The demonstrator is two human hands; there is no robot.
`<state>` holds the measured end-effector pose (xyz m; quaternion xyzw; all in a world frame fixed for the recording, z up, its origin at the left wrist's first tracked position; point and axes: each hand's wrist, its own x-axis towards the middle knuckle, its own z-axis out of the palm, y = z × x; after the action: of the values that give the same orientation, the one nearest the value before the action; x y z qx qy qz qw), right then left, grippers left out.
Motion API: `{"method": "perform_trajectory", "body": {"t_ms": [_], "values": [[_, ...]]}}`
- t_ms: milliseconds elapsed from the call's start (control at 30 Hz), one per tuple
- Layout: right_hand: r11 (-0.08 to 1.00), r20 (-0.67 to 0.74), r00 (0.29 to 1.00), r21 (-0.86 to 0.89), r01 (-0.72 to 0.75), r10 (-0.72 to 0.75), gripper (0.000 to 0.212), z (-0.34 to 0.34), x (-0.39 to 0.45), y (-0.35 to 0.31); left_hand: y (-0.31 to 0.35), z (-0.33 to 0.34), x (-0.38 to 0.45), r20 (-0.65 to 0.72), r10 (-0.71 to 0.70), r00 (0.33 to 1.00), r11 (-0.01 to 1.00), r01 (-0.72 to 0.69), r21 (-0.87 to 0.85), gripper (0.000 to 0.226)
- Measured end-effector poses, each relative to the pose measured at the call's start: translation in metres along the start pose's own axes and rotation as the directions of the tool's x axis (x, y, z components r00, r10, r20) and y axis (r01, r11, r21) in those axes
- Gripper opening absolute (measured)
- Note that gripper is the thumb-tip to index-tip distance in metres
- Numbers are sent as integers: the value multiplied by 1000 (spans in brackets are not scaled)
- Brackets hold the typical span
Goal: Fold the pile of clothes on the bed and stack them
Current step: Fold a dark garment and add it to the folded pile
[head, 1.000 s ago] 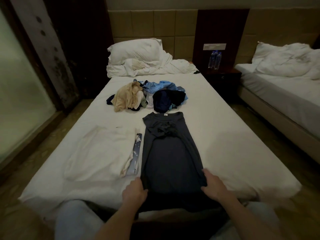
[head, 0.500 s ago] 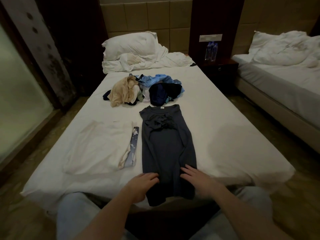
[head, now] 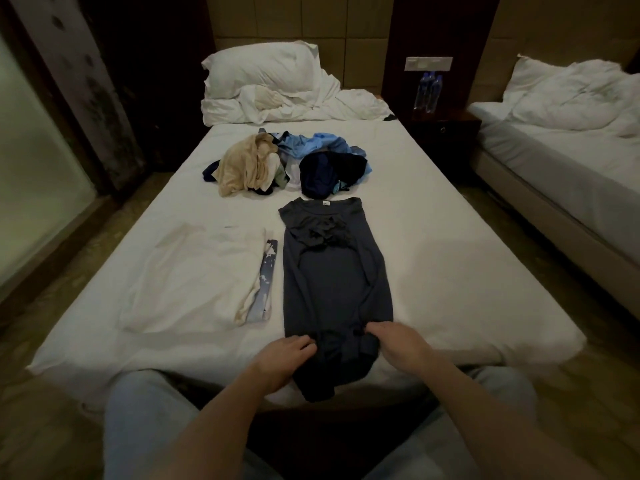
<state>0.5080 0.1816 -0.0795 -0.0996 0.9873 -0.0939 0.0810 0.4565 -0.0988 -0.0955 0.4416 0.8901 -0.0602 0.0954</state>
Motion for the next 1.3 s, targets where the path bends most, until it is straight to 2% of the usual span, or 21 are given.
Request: {"method": "perform_trajectory", "body": {"t_ms": [100, 200, 267, 300, 367, 433, 500, 533, 633, 733, 767, 800, 833, 900, 933, 1000, 1100, 1167, 1233, 1300], "values": [[998, 19, 999, 53, -32, 31, 12, -3, 0, -3, 2, -2, 8, 4, 33, 999, 990, -33, 137, 66], [990, 21, 998, 124, -67, 65, 16, -5, 0, -6, 3, 5, 13, -15, 37, 999, 989, -34, 147, 56], [980, 14, 994, 165, -110, 109, 21, -6, 3, -8, 3, 4, 9, -72, 19, 997, 998, -15, 60, 48], [970, 12, 991, 204, -136, 136, 25, -8, 6, -8, 1, -1, 7, -88, -32, 996, 999, 30, -26, 44], [933, -1, 983, 315, -173, 183, 25, -15, 12, -9, -5, -13, 8, -148, -181, 972, 942, 128, -311, 33], [883, -55, 972, 431, -184, 229, 23, -27, 21, -8, -15, -25, 15, -185, -339, 922, 759, 152, -633, 22], [814, -140, 943, 553, -178, 301, 17, -42, 33, -7, -28, -37, 27, -161, -476, 865, 482, 103, -870, 32], [773, -169, 925, 610, -173, 340, 14, -49, 40, -6, -34, -46, 32, -145, -524, 839, 350, 57, -935, 32], [680, -216, 886, 719, -141, 411, 11, -70, 73, -5, -55, -77, 51, -14, -581, 813, 55, 22, -998, 26], [567, -212, 853, 815, -115, 477, 13, -88, 111, -4, -80, -96, 70, 109, -526, 844, -263, -39, -964, 23], [535, -210, 843, 838, -106, 496, 14, -93, 123, -4, -88, -101, 77, 128, -497, 858, -341, -57, -938, 23], [517, -213, 833, 850, -99, 511, 15, -99, 134, -4, -96, -105, 84, 145, -495, 857, -372, -57, -927, 27], [510, -222, 825, 855, -91, 519, 15, -105, 146, -3, -105, -108, 92, 161, -522, 838, -367, -50, -929, 33], [511, -254, 806, 857, -69, 535, 17, -119, 168, 0, -124, -116, 109, 166, -631, 757, -315, -55, -948, 38], [511, -275, 791, 858, -56, 547, 19, -126, 180, 3, -137, -119, 117, 150, -684, 714, -283, -71, -957, 35], [516, -318, 758, 856, -28, 569, 21, -137, 205, 13, -162, -123, 138, 96, -734, 672, -219, -101, -970, 24], [537, -364, 728, 843, -7, 581, 22, -154, 247, 33, -199, -134, 173, 61, -740, 669, -206, -140, -968, 15], [557, -378, 706, 830, -27, 599, 24, -161, 278, 47, -224, -136, 200, 60, -738, 672, -221, -158, -962, 21], [568, -375, 682, 820, -72, 627, 25, -163, 311, 64, -248, -135, 228, 61, -735, 675, -202, -132, -971, 25], [538, -313, 678, 831, -144, 665, 23, -157, 343, 81, -266, -130, 253, 70, -757, 650, -146, -64, -987, 21]]}}
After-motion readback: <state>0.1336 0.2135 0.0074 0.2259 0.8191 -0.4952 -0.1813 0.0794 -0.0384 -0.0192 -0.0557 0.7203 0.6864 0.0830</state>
